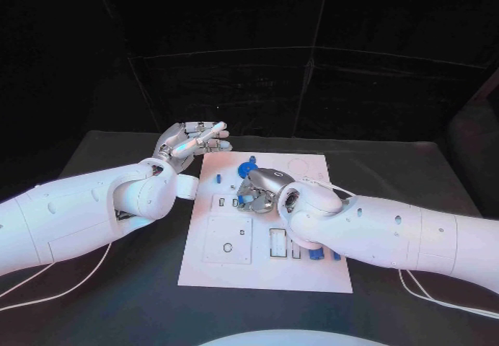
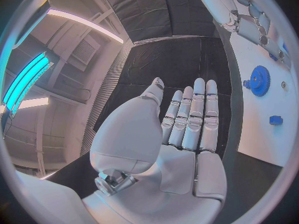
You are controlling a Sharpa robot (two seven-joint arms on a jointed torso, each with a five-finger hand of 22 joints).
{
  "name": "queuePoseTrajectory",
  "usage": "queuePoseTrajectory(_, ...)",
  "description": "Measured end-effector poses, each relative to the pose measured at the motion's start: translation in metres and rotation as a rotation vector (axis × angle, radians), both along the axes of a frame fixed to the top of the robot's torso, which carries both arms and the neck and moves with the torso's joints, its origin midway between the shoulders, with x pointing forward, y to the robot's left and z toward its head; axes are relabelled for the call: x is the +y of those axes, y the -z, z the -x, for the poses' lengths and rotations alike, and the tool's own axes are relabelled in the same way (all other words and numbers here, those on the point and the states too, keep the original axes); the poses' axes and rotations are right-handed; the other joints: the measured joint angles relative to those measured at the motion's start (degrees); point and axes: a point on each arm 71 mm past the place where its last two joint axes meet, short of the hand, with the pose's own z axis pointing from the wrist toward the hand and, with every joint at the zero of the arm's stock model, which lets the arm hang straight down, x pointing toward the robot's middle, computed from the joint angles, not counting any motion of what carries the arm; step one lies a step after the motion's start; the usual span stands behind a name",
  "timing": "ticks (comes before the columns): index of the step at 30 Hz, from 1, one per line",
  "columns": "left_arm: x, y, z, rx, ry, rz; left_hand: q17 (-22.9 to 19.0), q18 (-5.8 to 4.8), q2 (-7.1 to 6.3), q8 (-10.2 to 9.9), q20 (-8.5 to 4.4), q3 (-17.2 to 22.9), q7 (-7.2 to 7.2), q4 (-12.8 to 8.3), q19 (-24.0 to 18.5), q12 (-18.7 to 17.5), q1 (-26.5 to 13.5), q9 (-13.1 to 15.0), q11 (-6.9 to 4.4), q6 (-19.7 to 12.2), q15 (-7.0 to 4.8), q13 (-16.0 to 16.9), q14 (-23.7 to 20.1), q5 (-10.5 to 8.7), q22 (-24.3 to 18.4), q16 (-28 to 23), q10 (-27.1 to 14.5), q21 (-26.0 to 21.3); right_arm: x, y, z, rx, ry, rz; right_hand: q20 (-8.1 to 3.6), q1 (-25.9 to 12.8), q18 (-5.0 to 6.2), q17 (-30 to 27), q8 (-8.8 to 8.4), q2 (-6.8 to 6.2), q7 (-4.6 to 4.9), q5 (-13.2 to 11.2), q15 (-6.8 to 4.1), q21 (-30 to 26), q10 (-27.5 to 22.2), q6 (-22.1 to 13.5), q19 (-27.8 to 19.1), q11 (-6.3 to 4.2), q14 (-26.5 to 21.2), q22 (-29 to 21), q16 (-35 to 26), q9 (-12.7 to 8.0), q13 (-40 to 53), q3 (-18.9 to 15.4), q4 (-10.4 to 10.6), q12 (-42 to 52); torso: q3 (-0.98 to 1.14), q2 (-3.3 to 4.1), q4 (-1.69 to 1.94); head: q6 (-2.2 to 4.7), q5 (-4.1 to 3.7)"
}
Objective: Assemble the parts on the task board
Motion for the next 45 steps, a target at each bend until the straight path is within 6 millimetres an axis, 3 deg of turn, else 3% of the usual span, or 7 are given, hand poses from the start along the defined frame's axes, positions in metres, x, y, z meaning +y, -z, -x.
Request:
queuePoseTrajectory(20, 0.005, 0.001, -0.001, 0.004, -0.007, -0.008, 1.31, 0.00, 0.71, -0.21, -0.85, -0.87, -0.95, -0.87, 2.94, -0.47, -0.27, 0.00, -0.64, 0.94, -0.96, 0.00, 3.59, 0.00, 0.03, 0.24, 1.46, 0.33, -0.020, -0.013, 0.013, -0.082, -0.055, -0.111, 1.34, -0.66, 0.00, -0.01, -0.46, -3.72, 1.82, -0.16, 1.54, -1.05, -3.47, -7.54, -1.34, 1.62, -0.10, -0.01, -1.18, -0.03, -3.49, -7.48, 3.96, -2.86, 0.03, -0.03, -0.06, 0.10, 0.30)
queuePoseTrajectory(27, 0.010, 0.002, -0.001, 0.010, -0.005, -0.055, 6.74, -0.02, 1.05, 0.02, -4.80, -2.33, -3.16, -0.36, 12.86, 1.38, -1.15, 0.11, -3.68, 4.59, -4.98, 1.45, 16.48, 0.00, 2.40, 7.08, 9.86, 5.61, -0.046, -0.031, 0.022, -0.128, -0.096, -0.164, 1.53, 0.76, 0.00, -0.02, 0.22, -2.87, 1.83, -0.16, 1.54, -1.36, -3.88, -7.89, -1.53, 1.62, -0.10, -0.01, -1.44, 0.23, -3.62, -8.62, 4.95, -2.86, 0.05, -0.05, -0.09, 0.32, 0.44)
queuePoseTrajectory(30, 0.013, 0.004, 0.000, 0.027, 0.009, -0.111, 15.37, -0.01, 0.81, 0.90, -7.34, -3.29, -4.76, 0.60, 18.86, 3.37, -2.19, 0.55, -5.73, 7.21, -7.25, 3.06, 20.77, 0.00, 4.79, 17.18, 15.05, 10.21, -0.063, -0.047, 0.021, -0.141, -0.095, -0.192, 1.44, 2.46, 0.00, -0.35, 1.78, -1.29, 1.06, 0.60, 1.54, -2.88, -4.32, -5.72, -3.55, 1.17, -0.10, -0.01, -2.84, 0.69, -4.14, -8.86, 4.71, -2.94, 0.08, -0.12, -0.09, 0.53, 0.53)
queuePoseTrajectory(34, 0.015, 0.005, -0.001, 0.066, 0.038, -0.216, 38.84, -0.02, 1.15, 0.90, -8.95, -3.93, -5.23, 1.24, 21.22, 6.04, -2.52, 0.98, -6.89, 7.68, -8.35, 5.97, 21.14, 0.00, 7.77, 41.78, 17.96, 14.90, -0.088, -0.065, 0.015, -0.135, -0.054, -0.217, 0.78, 4.75, 0.93, -3.24, 3.05, 0.24, 0.13, 1.21, 0.88, -4.85, -4.37, -4.26, -5.98, 0.47, -0.12, -1.49, -5.02, 0.85, -5.80, -8.70, 3.73, -4.68, 0.16, -0.42, -0.12, 0.47, 0.87)
queuePoseTrajectory(38, 0.013, 0.004, -0.004, 0.113, 0.091, -0.373, 56.07, -0.01, 0.45, 3.24, -9.56, -5.32, -6.21, 2.85, 21.84, 12.89, -4.12, 2.44, -8.06, 7.95, -9.35, 12.61, 21.12, 0.00, 13.56, 59.12, 19.08, 21.96, -0.114, -0.081, 0.006, -0.108, 0.010, -0.246, 0.39, 4.91, 0.92, -5.23, 3.47, 0.39, 0.00, 1.21, 0.69, -5.98, -4.28, -3.79, -7.19, 0.37, -0.31, -3.54, -6.45, 0.85, -7.26, -9.41, 3.52, -5.97, 0.36, -0.96, -0.20, 0.25, 1.14)
queuePoseTrajectory(40, 0.009, 0.003, -0.006, 0.139, 0.128, -0.470, 61.65, -0.51, 1.11, 5.33, -10.21, -5.84, -6.91, 4.53, 23.33, 18.11, -5.35, 3.79, -8.45, 8.50, -9.64, 17.30, 21.08, 0.00, 23.59, 66.30, 19.09, 30.71, -0.124, -0.086, 0.003, -0.087, 0.040, -0.260, 0.39, 4.91, 0.91, -5.42, 3.71, 0.39, -0.09, 1.21, 0.69, -6.12, -4.27, -3.70, -7.19, 0.37, -0.31, -3.78, -6.45, 0.85, -7.43, -9.48, 3.59, -5.97, 0.46, -1.28, -0.22, 0.11, 1.22)
queuePoseTrajectory(45, -0.006, 0.004, -0.011, 0.190, 0.216, -0.712, 63.01, -3.64, 2.41, 13.17, -11.57, -6.92, -8.63, 7.45, 28.00, 52.98, -7.70, 10.03, -9.86, 7.53, -10.66, 52.31, 21.08, 0.19, 51.00, 78.50, 21.28, 53.12, -0.140, -0.091, -0.004, -0.050, 0.095, -0.282, 0.20, 4.91, 0.92, -5.67, 3.71, 0.39, -0.09, 1.21, 0.49, -6.37, -4.07, -3.70, -7.39, 0.17, -0.10, -4.12, -6.78, 0.80, -7.69, -10.12, 3.92, -6.19, 0.74, -2.10, -0.24, -0.36, 1.40)
